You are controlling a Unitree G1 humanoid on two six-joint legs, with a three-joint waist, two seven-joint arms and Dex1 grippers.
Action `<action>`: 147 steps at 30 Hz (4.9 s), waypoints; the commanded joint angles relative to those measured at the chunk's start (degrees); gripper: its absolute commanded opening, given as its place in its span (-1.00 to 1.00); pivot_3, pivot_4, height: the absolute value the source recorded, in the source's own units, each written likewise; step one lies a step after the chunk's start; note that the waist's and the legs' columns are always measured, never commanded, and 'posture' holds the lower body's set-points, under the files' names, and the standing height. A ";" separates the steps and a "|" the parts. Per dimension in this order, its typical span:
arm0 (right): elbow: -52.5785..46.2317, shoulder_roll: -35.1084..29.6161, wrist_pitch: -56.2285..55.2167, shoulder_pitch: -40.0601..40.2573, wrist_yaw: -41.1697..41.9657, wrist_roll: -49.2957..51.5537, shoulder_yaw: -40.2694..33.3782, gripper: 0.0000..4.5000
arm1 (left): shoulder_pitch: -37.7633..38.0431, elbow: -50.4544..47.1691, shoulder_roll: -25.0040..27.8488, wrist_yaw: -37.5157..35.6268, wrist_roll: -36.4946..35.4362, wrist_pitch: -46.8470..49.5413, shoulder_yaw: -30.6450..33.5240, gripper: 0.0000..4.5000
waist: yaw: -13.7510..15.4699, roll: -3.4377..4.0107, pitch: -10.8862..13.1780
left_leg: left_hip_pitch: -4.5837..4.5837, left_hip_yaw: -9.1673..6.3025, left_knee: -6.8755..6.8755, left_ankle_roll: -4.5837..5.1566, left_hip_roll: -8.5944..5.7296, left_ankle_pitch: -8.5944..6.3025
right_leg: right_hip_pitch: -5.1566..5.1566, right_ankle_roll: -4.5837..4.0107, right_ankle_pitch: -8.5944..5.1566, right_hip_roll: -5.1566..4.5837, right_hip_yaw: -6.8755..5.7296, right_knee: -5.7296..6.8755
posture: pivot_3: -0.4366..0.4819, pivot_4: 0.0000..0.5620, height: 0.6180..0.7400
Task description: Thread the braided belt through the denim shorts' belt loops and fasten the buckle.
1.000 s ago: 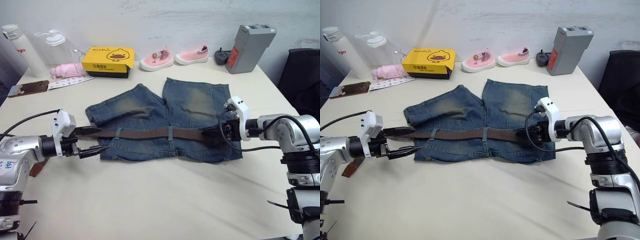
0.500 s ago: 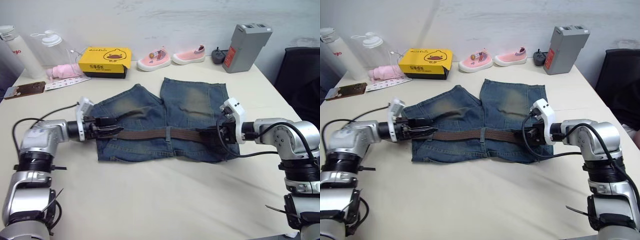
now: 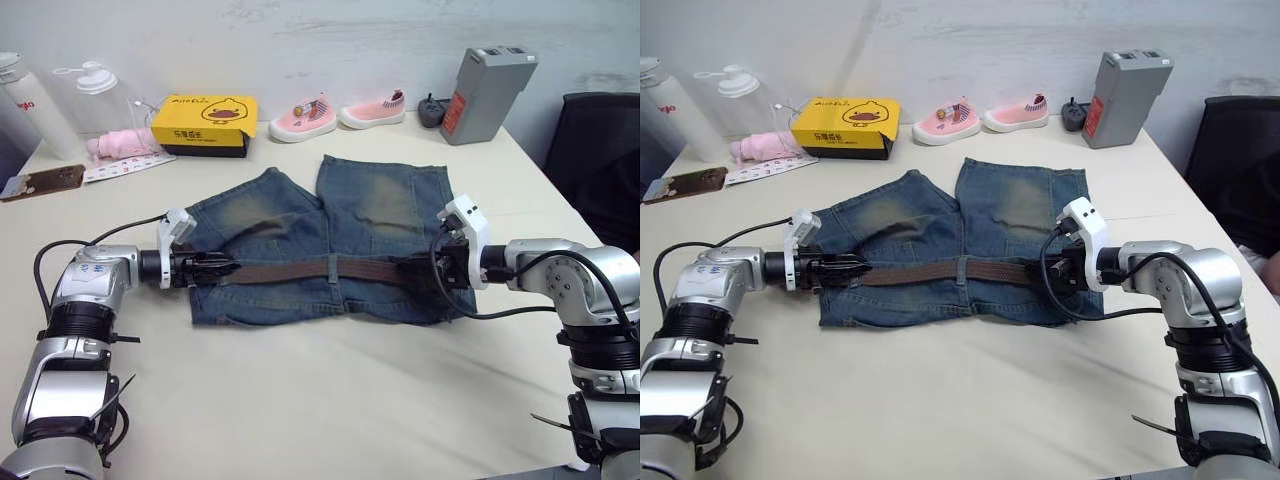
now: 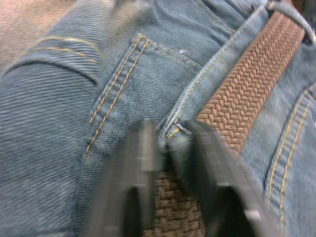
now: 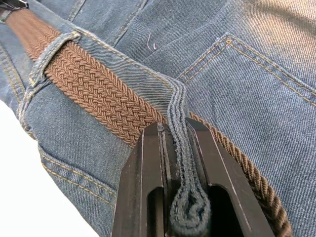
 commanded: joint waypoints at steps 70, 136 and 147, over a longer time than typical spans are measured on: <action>-3.12 -10.87 -22.03 1.51 0.41 -5.30 7.98 1.00 | 23.85 -41.23 18.99 15.52 -18.75 1.58 9.07 0.93 | 1.13 0.33 0.28 | 0.13 1.08 0.08 0.85 0.00 -0.18 | -0.03 -0.42 0.18 -0.72 -0.23 -0.16 | -0.05 -0.47 -1.00; -20.94 4.27 -15.45 3.59 3.64 5.16 -4.73 0.98 | 18.13 -61.90 -4.95 47.29 8.11 54.86 36.02 0.67 | -0.36 -0.30 -0.73 | 0.17 -0.85 0.05 0.51 -0.98 0.00 | 0.03 0.12 0.47 -0.04 0.14 -0.23 | -0.05 -0.47 -1.00; -23.31 3.28 -17.78 5.92 1.75 4.35 -0.03 0.98 | 8.15 -50.06 -15.70 54.69 6.66 55.93 37.30 0.67 | 2.25 -0.41 -0.62 | 0.13 -0.84 0.10 0.13 -1.00 0.15 | -0.04 0.11 0.47 -0.03 0.17 -0.08 | -0.05 -0.47 -1.00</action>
